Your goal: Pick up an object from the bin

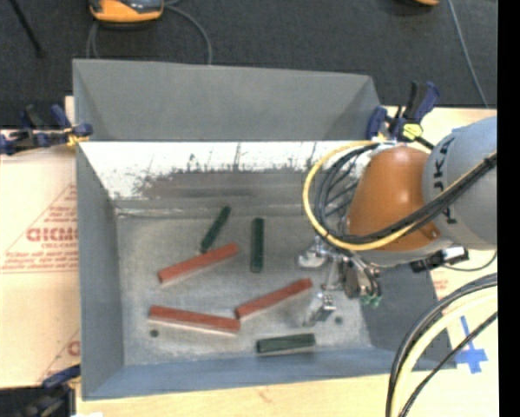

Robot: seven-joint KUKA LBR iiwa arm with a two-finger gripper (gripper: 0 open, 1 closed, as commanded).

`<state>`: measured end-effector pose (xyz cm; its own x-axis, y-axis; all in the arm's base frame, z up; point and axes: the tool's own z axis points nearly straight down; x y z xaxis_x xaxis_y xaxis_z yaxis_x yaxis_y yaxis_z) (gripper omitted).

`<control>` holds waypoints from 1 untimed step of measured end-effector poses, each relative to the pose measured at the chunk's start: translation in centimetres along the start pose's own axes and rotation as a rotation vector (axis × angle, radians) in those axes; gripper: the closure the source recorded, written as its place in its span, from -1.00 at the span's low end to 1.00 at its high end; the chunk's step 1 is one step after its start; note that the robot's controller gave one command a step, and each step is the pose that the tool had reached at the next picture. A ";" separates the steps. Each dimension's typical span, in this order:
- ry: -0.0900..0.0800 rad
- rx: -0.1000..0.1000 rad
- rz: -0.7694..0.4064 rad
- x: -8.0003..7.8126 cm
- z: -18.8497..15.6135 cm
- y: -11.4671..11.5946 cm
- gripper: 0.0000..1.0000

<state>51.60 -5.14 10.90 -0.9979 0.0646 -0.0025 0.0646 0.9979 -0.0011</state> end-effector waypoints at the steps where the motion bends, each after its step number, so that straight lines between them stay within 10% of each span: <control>1: 0.000 0.000 -0.001 0.0 0.0 0.0 -1.00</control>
Offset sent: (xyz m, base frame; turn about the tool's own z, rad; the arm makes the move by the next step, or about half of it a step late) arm 0.0117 0.0134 -0.0390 0.0555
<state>51.60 -5.14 10.90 -0.9979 0.0640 -0.0025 0.0640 0.9979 -0.0013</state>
